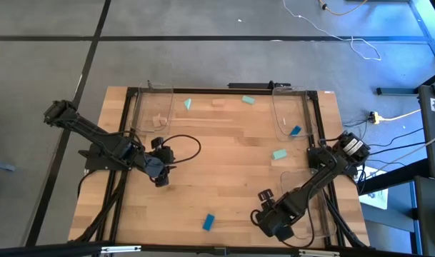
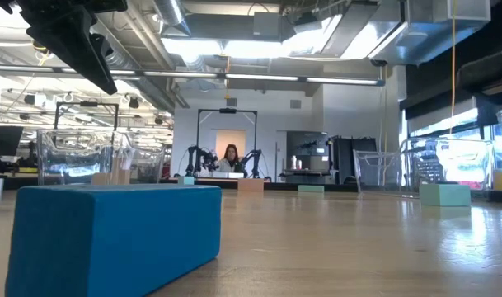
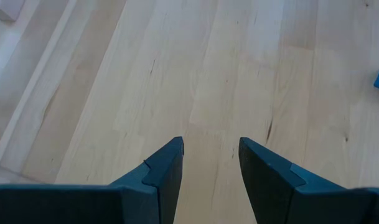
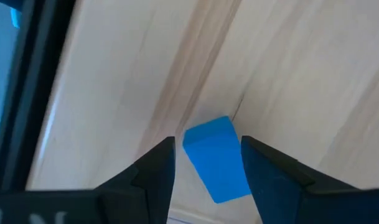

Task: Sort & place blocks by color
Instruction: Put the bottom right blue block into the top right transparent bin

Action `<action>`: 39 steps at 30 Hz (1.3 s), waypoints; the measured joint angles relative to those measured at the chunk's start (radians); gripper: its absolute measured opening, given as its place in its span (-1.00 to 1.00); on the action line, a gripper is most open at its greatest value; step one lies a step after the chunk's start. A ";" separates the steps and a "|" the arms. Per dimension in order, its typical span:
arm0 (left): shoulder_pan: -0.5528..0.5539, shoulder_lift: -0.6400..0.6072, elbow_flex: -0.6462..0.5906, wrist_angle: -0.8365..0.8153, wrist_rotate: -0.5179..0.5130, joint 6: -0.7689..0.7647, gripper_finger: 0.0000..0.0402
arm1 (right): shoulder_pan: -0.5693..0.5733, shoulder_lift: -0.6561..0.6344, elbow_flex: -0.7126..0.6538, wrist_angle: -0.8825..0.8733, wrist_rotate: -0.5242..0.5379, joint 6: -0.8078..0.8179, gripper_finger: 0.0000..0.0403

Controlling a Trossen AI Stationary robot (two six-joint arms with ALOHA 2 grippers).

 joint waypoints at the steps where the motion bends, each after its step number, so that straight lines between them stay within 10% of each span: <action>1: 0.000 0.000 0.000 0.000 0.000 0.000 -0.26 | 0.000 0.008 0.000 0.001 -0.001 -0.007 -0.10; 39: 0.000 0.000 0.000 0.000 0.000 -0.001 -0.26 | -0.002 0.079 0.004 -0.009 0.022 -0.032 -0.34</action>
